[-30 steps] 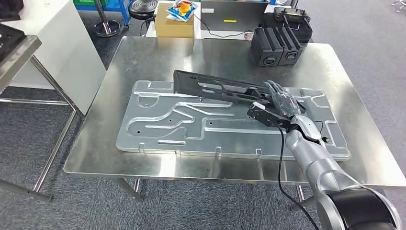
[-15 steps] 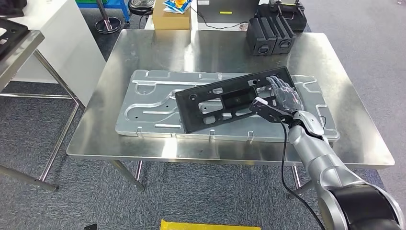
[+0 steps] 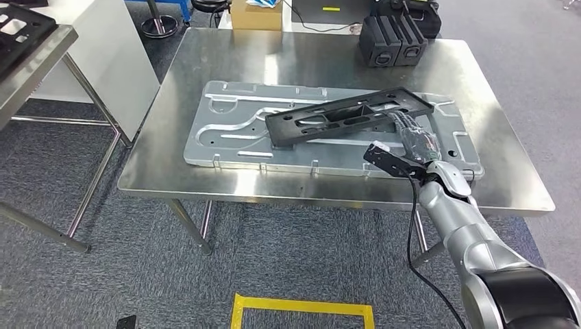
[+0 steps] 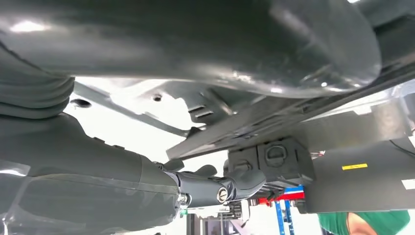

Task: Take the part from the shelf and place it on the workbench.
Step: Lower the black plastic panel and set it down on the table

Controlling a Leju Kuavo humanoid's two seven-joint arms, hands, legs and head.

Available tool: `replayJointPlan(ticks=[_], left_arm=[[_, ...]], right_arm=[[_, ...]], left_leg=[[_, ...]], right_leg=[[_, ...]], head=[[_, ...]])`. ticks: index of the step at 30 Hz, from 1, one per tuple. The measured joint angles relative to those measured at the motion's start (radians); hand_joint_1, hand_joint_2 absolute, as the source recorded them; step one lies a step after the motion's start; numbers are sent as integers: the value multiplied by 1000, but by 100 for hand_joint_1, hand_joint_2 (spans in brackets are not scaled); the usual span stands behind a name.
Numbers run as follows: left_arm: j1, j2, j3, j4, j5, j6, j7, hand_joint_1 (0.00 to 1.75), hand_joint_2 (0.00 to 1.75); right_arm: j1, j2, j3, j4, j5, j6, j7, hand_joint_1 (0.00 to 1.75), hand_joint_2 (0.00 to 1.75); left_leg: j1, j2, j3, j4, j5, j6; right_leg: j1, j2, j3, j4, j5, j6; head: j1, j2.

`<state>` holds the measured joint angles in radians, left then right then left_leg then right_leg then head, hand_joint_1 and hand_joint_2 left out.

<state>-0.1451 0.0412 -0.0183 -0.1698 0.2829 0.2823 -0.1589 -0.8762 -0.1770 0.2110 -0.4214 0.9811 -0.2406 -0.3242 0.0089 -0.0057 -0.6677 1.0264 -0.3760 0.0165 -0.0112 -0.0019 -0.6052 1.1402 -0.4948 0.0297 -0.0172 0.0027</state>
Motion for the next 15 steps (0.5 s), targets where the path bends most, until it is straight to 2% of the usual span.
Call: replayJointPlan(ticks=[1,2,3,5,6,7,9,10,11,12,13,14,15], left_arm=[[0,0,0,0,0,-3,0,0,0],[0,0,0,0,0,-6,0,0,0],[-1,0,0,0,-1,-8,0,0,0],[1,0,0,0,-1,-9,0,0,0],[2,0,0,0,-2,-10,3,0,0],[2,0,0,0,-3,-10,6,0,0],[2,-1,0,0,-5,-10,15,0,0],[2,-1,0,0,-6,-11,20,0,0],[3,-1,0,0,-7,-11,24,0,0],[3,-1,0,0,-8,-11,27,0,0],[4,-1,0,0,-8,-11,29,0,0],[3,-1,0,0,-8,-11,31,0,0],[2,0,0,0,-9,-11,33,0,0]], right_arm=[[-3,0,0,-2,1,0,0,0,0],[-6,0,0,-4,1,0,1,0,0],[-7,-1,-1,-5,2,0,1,0,0],[-9,-1,-1,-6,3,0,3,0,0],[-10,-1,-1,-5,3,-1,4,0,0],[-10,0,-1,-5,4,-1,5,0,0],[-8,1,-1,-5,7,-2,8,0,0],[-6,1,-1,-5,9,-2,9,0,0],[-3,1,-1,-5,10,-3,10,0,0],[0,1,-1,-5,10,-3,10,0,0],[2,1,-1,-5,11,-3,10,0,0],[4,1,-1,-5,11,-3,11,0,0],[5,1,-1,-6,11,-3,12,0,0]], left_leg=[[-1,0,-4,-2,9,-5],[-1,-1,-6,-4,18,-11],[0,-1,-7,-7,27,-17],[0,-2,-10,-12,36,-29],[0,-2,-18,0,17,-33],[1,-2,-31,30,-20,-37],[4,0,-63,146,-128,-41],[4,0,-74,212,-165,-43],[4,0,-76,265,-178,-45],[4,0,-65,290,-168,-45],[4,0,-38,281,-142,-43],[3,0,9,235,-118,-39],[0,0,68,164,-113,-33]], right_leg=[[3,1,43,-60,-1,-6],[7,3,71,-104,-6,-12],[10,4,78,-120,-8,-17],[9,1,67,-126,11,-29],[7,-1,58,-130,23,-38],[5,-3,47,-134,38,-46],[4,-5,16,-136,64,-56],[6,-5,-1,-135,77,-57],[7,-5,-18,-134,90,-56],[8,-5,-36,-133,103,-55],[9,-5,-54,-131,116,-54],[11,-4,-70,-128,128,-52],[12,-4,-84,-125,139,-49]], head=[[-1,0],[0,0],[1,0],[4,0],[3,0],[2,0],[-1,0],[-2,0],[-2,0],[-2,0],[-2,0],[-2,0],[-2,0]])
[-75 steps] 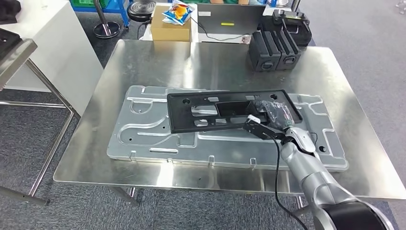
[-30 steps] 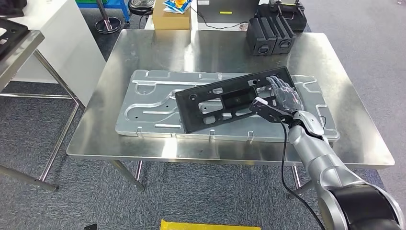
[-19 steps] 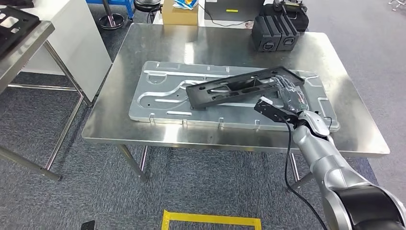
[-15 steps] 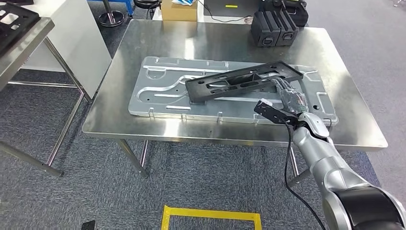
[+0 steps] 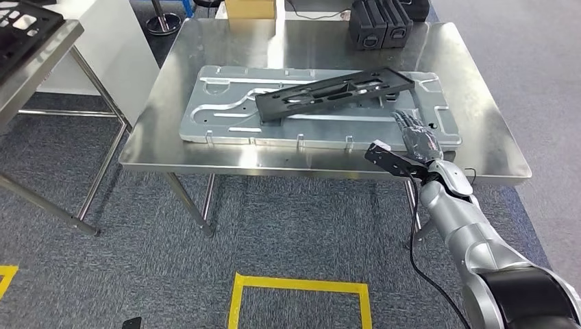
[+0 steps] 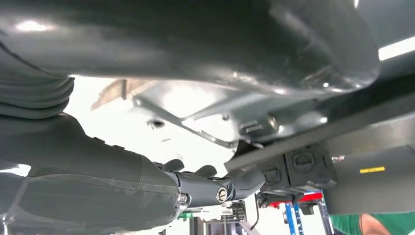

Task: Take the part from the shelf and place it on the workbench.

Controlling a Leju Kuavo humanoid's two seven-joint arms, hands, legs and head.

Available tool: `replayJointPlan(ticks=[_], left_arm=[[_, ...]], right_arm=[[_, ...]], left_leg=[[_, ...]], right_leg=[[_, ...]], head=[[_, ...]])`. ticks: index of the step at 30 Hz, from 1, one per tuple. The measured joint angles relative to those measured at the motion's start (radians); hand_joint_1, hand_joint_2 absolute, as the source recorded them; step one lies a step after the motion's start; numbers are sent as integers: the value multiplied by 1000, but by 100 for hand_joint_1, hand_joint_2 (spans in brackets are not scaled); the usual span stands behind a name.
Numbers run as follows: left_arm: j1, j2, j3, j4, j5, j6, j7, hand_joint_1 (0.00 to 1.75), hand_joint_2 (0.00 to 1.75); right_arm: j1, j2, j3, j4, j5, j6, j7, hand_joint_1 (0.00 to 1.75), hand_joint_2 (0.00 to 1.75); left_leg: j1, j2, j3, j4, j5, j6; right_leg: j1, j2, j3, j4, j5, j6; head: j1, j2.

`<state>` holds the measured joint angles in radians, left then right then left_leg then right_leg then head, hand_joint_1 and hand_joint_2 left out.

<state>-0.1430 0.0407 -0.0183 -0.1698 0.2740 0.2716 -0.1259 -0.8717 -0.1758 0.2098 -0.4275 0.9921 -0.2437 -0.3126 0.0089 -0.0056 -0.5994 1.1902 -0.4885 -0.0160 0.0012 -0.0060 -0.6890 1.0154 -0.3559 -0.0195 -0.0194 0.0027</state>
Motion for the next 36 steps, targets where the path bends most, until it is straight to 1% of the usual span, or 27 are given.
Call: replayJointPlan(ticks=[2,3,5,6,7,8,10,11,12,13,14,15,17,18,20,21,22,25,26,27,28,29,30,31,33,34,36], left_arm=[[-2,1,0,0,0,0,6,0,0],[-2,0,0,0,0,0,9,0,0],[6,-3,0,0,1,0,15,0,0],[10,-5,0,0,3,0,17,0,0],[15,-7,0,0,5,1,19,0,0],[19,-9,0,0,7,1,19,0,0],[26,-12,0,0,9,2,18,0,0],[29,-14,0,0,10,2,18,0,0],[32,-16,0,0,10,2,18,0,0],[34,-18,0,0,8,2,18,0,0],[36,-19,0,0,7,2,19,0,0],[36,-20,0,0,4,2,20,0,0],[35,-22,0,0,-2,2,25,0,0],[35,-22,0,0,-4,2,27,0,0],[36,-23,0,0,-7,2,32,0,0],[38,-23,0,0,-8,3,34,0,0],[40,-23,0,0,-8,3,35,0,0],[42,-25,0,0,-8,3,35,0,0],[42,-25,0,0,-8,4,35,0,0],[43,-25,0,0,-8,4,35,0,0],[43,-25,0,0,-8,5,34,0,0],[43,-25,0,0,-8,6,34,0,0],[42,-25,0,0,-8,7,34,0,0],[41,-24,0,0,-8,8,33,0,0],[39,-24,0,0,-8,11,32,0,0],[40,-24,0,0,-8,13,32,0,0],[43,-27,0,0,-8,17,32,0,0]], right_arm=[[0,-1,-1,-2,1,0,1,0,0],[-1,-2,-2,-2,1,0,1,0,0],[-1,-3,-4,-2,2,2,1,0,0],[-1,-5,-4,-1,2,4,1,0,0],[-1,-6,-5,-1,2,6,1,0,0],[-1,-8,-5,0,2,7,1,0,0],[-1,-10,-6,1,0,8,-1,0,0],[0,-10,-7,2,-2,7,-3,0,0],[1,-9,-7,3,-6,7,-4,0,0],[2,-8,-9,4,-11,6,-4,0,0],[3,-7,-12,5,-16,4,-4,0,0],[3,-7,-16,5,-21,2,-4,0,0],[5,-5,-23,3,-30,-4,-6,0,0],[7,-4,-26,2,-34,-7,-8,0,0],[17,-4,-34,2,-45,-10,-15,0,0],[21,-3,-39,2,-52,-9,-20,0,0],[25,-2,-44,2,-62,-8,-27,0,0],[33,0,-62,2,-103,2,-53,0,0],[38,1,-69,3,-118,7,-61,0,0],[43,1,-77,3,-133,11,-70,0,0],[48,1,-85,3,-149,16,-80,0,0],[53,1,-93,4,-168,21,-90,0,0],[57,2,-103,4,-187,27,-101,0,0],[62,4,-116,3,-209,32,-113,0,0],[73,9,-147,1,-254,46,-134,0,0],[80,12,-165,1,-276,53,-144,0,0],[101,18,-199,1,-311,61,-159,0,0]], left_leg=[[-6,1,94,-138,-24,10],[-10,1,113,-174,-37,14],[-10,2,106,-189,-22,23],[-7,4,100,-192,-9,30],[-5,7,89,-195,6,37],[-2,9,75,-196,21,42],[-2,11,42,-195,48,47],[-2,11,24,-194,61,46],[-2,11,7,-193,73,45],[-1,11,-10,-190,85,42],[1,11,-27,-188,96,38],[2,11,-41,-183,105,32],[1,9,-62,-175,122,20],[1,9,-67,-174,130,13],[2,7,-73,-181,149,-1],[3,6,-80,-177,142,-7],[5,5,-92,-157,116,-13],[7,5,-142,14,-33,-20],[7,5,-150,75,-59,-21],[6,5,-145,112,-59,-19],[5,5,-125,117,-40,-16],[2,4,-88,89,-14,-9],[-1,4,-36,32,2,-1],[-5,4,23,-46,0,9],[-12,4,100,-164,-28,21],[-15,5,113,-192,-35,25],[-15,7,104,-208,-13,37]], right_leg=[[1,-2,-15,4,20,9],[0,-3,-17,2,29,15],[-3,-4,-18,-6,47,27],[-5,-2,-24,0,35,33],[-7,0,-34,22,2,40],[-10,2,-49,66,-50,46],[-15,3,-81,196,-153,58],[-18,3,-87,256,-172,63],[-21,3,-84,293,-167,67],[-24,3,-63,295,-143,70],[-27,3,-25,265,-115,72],[-29,3,31,203,-106,73],[-27,5,134,61,-129,67],[-24,5,160,17,-146,61],[-21,3,159,-3,-144,43],[-22,2,150,-5,-133,34],[-23,0,139,-8,-120,23],[-18,-2,95,-9,-82,6],[-14,-2,80,-9,-70,5],[-10,-2,64,-8,-58,4],[-7,-2,48,-6,-46,4],[-3,-2,32,-5,-34,5],[-1,-3,19,-3,-23,5],[1,-3,9,-2,-13,8],[1,-5,0,-4,7,16],[0,-7,-1,-8,17,22],[-2,-7,-3,-14,26,34]], head=[[1,0],[0,0],[-1,0],[-3,0],[-2,0],[-1,0],[3,0],[3,0],[3,0],[3,0],[3,0],[3,0],[3,0],[3,0],[3,0],[3,0],[2,0],[-1,0],[-2,0],[-2,0],[-2,0],[-2,0],[-2,0],[-2,0],[-1,0],[-2,0],[-4,0]])
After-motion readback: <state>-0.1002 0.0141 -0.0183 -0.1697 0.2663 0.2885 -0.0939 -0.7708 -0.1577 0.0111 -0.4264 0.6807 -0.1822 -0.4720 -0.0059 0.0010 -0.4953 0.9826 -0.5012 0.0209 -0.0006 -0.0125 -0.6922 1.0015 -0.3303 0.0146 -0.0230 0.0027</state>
